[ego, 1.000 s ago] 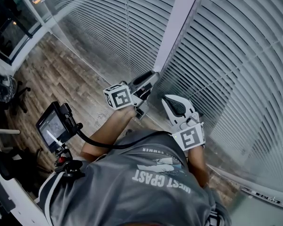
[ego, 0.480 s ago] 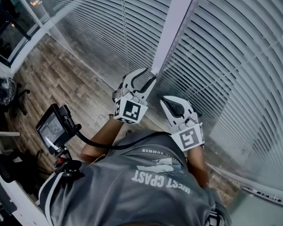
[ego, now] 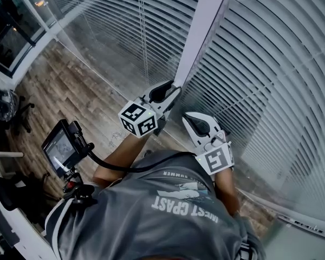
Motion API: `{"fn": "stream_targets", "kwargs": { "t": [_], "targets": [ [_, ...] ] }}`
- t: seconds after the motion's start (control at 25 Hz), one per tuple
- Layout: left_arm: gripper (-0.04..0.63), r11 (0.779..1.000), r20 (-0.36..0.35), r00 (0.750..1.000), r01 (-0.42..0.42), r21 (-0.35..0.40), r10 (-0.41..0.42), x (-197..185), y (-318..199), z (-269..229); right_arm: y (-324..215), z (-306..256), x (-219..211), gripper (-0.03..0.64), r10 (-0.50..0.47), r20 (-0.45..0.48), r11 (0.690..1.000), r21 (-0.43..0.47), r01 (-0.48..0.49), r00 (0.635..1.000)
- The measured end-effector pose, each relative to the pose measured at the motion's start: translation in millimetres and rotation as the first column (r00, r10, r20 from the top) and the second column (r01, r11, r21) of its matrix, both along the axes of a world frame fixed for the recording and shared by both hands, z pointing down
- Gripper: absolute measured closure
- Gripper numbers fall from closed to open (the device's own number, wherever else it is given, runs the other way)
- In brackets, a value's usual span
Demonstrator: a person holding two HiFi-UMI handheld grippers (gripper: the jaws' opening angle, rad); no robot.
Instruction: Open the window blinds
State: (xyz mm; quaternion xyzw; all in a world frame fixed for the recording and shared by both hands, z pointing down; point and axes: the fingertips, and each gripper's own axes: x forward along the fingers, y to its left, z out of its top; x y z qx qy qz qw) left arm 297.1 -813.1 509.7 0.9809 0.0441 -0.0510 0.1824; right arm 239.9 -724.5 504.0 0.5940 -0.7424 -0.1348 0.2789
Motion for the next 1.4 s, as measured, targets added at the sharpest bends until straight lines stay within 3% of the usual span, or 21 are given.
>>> {"fn": "stream_targets", "kwargs": {
  "t": [0.08, 0.2, 0.24, 0.48, 0.56, 0.64, 0.68, 0.8, 0.88, 0.96, 1.04, 1.2, 1.4],
  "targets": [
    [0.456, 0.981, -0.039, 0.999, -0.039, -0.192, 0.032, -0.5, -5.0, -0.6, -0.7, 0.6, 0.3, 0.614, -0.002, 0.001, 1.0, 0.001, 0.002, 1.0],
    [0.454, 0.909, -0.104, 0.993, -0.093, -0.405, 0.055, -1.3, -12.1, -0.9, -1.7, 2.4, 1.5, 0.614, 0.0, 0.004, 1.0, -0.005, 0.0, 1.0],
    [0.454, 0.898, -0.114, 0.992, -0.1, -0.428, 0.056, -1.2, -12.9, -1.0, -1.7, 2.8, 2.0, 0.614, 0.0, 0.004, 1.0, -0.006, 0.0, 1.0],
    [0.453, 0.905, -0.113, 0.992, -0.095, -0.415, 0.052, 0.2, -14.1, 0.4, -3.2, 4.0, 3.4, 0.614, 0.0, 0.0, 1.0, 0.001, 0.0, 1.0],
    [0.453, 0.935, -0.093, 0.995, -0.073, -0.346, 0.043, 0.5, -13.3, -0.3, -3.6, 4.7, 4.0, 0.614, 0.003, 0.001, 1.0, 0.0, -0.003, 1.0],
    [0.454, 0.978, -0.059, 0.998, -0.033, -0.206, 0.021, 0.8, -10.4, -0.1, -3.8, 5.5, 4.4, 0.614, 0.007, 0.006, 1.0, 0.001, -0.007, 1.0],
    [0.454, 0.988, -0.048, 0.999, -0.02, -0.155, 0.013, 1.3, -9.0, 0.5, -3.6, 5.6, 5.0, 0.614, 0.009, 0.007, 1.0, 0.001, -0.009, 1.0],
    [0.454, 0.992, -0.044, 0.999, -0.016, -0.123, 0.011, 3.6, -8.4, 0.6, -2.8, 6.2, 7.9, 0.614, 0.02, 0.01, 1.0, -0.005, -0.02, 1.0],
    [0.454, 1.0, -0.017, 0.999, 0.028, 0.004, -0.028, 4.6, -6.3, 1.4, -3.3, 7.5, 8.2, 0.614, 0.021, 0.008, 1.0, -0.008, -0.021, 1.0],
    [0.46, 0.973, 0.015, 0.995, 0.094, 0.212, -0.099, 5.7, -2.3, 4.9, -3.5, 8.9, 7.7, 0.614, 0.02, 0.007, 1.0, -0.009, -0.02, 1.0],
    [0.463, 0.933, 0.027, 0.99, 0.122, 0.339, -0.14, 6.5, -0.4, 6.7, -2.8, 8.3, 7.1, 0.614, 0.02, 0.006, 1.0, -0.013, -0.02, 1.0],
    [0.463, 0.921, 0.022, 0.993, 0.098, 0.378, -0.115, 0.9, 0.1, 0.4, 0.7, 3.2, 7.1, 0.614, 0.03, 0.009, 1.0, -0.009, -0.03, 1.0],
    [0.465, 0.858, -0.01, 0.989, 0.134, 0.497, -0.148, -31.7, -2.3, -9.9, 1.0, 0.8, 9.7, 0.614, 0.026, 0.023, 1.0, 0.013, -0.026, 0.999]
  ]
}}
